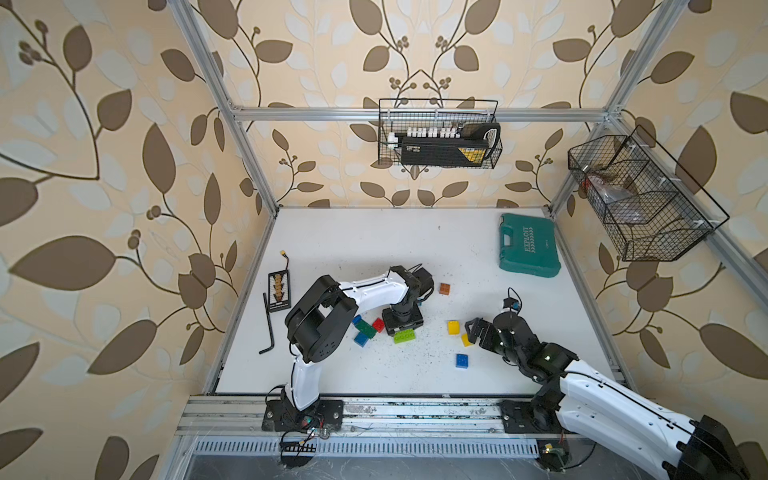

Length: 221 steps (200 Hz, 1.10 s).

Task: Assemble the number 1 with lego
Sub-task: Move the lego brick at the center of the board, then pick up the lego brick from the center of the board.

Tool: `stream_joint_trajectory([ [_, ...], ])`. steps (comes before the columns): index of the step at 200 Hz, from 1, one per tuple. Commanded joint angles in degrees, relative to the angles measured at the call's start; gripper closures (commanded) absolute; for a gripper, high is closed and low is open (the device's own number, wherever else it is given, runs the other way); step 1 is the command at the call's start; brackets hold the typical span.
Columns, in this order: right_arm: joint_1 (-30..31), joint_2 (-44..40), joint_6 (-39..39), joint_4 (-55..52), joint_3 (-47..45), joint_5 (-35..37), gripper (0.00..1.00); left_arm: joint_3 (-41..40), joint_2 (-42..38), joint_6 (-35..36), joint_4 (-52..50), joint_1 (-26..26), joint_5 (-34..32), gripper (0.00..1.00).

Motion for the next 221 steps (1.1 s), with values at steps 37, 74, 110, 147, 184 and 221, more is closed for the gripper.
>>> stream_joint_trajectory([
  [37,-0.5,-0.7,0.5,-1.2,-0.1,1.3,0.0,10.6,5.8,20.8,-11.1,-0.8,0.8,0.4],
  [74,-0.6,-0.1,0.6,-1.1,0.0,1.3,0.01,9.9,5.8,21.0,-9.6,-0.8,2.2,0.38],
  [110,-0.6,0.6,0.5,-1.2,0.4,0.9,0.01,9.1,5.3,19.3,-8.0,-0.9,2.0,0.32],
  [147,-0.7,0.6,0.0,-2.8,1.3,1.1,0.01,11.2,3.8,18.0,-8.6,-0.8,1.3,0.01],
  [184,-0.6,0.8,-2.3,-14.7,8.9,-1.2,0.01,12.9,-0.7,15.6,-9.4,-0.8,0.8,0.01],
  [221,-0.7,0.1,1.8,-27.6,15.5,-5.4,0.05,5.1,-12.2,9.9,-5.0,-1.7,-1.2,0.01],
])
